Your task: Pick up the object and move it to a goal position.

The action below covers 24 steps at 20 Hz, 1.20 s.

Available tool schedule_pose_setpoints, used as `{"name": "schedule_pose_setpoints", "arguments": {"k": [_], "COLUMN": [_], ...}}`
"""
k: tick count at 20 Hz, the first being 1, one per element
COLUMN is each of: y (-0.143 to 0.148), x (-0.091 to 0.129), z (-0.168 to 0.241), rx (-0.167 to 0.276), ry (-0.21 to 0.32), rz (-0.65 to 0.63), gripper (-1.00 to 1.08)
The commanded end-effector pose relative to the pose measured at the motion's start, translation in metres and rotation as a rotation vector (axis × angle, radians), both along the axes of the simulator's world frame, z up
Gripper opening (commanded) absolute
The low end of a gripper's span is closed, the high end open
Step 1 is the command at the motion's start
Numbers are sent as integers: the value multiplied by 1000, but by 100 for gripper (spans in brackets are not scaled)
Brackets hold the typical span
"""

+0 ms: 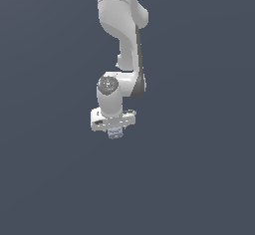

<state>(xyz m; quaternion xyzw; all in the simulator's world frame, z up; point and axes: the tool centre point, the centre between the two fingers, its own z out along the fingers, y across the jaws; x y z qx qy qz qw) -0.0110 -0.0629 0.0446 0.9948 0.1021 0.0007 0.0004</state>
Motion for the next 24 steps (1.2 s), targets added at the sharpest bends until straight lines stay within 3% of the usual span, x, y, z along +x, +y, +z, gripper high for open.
{"name": "schedule_pose_setpoints", "arguments": {"k": [1,16,24], "y": [17,187,239], "x": [1,16,23], "z": [2,17,22], "rx": [0,0,1], "ry": [0,1,1], "rz": [2,2,2], "gripper": [-100,-100,-100]}}
